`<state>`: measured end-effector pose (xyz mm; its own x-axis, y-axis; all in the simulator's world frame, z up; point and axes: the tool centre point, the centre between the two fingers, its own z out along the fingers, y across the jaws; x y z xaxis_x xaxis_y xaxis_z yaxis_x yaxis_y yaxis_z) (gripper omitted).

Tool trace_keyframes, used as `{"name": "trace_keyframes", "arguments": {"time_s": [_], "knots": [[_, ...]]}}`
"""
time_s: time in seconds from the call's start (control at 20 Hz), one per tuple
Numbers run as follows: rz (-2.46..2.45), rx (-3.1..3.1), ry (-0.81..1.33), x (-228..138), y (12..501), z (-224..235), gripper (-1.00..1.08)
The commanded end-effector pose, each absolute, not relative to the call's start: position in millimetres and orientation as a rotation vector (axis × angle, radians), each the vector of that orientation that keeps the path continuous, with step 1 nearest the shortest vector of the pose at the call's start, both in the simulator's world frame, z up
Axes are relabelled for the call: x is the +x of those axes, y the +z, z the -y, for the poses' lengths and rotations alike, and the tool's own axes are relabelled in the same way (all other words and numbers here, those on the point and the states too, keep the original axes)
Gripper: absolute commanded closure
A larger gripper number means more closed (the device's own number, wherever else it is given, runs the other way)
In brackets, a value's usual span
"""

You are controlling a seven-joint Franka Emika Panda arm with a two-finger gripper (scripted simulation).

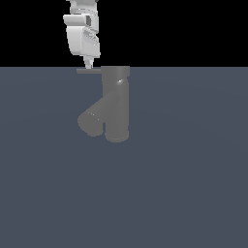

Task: Turn on the faucet by rotating a designated handle.

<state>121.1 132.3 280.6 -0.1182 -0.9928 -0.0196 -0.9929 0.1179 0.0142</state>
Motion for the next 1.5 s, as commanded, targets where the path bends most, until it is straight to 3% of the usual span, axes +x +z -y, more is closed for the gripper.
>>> {"name": "trace_keyframes", "arguments": {"time_s": [0.0, 0.55, 1.45], "knots": [[-2.373, -2.054, 0.019, 125, 275, -137, 1.08], [-2.400, -2.027, 0.001, 129, 269, -143, 1.08], [-2.400, -2.027, 0.001, 90, 269, -147, 1.08]]}}
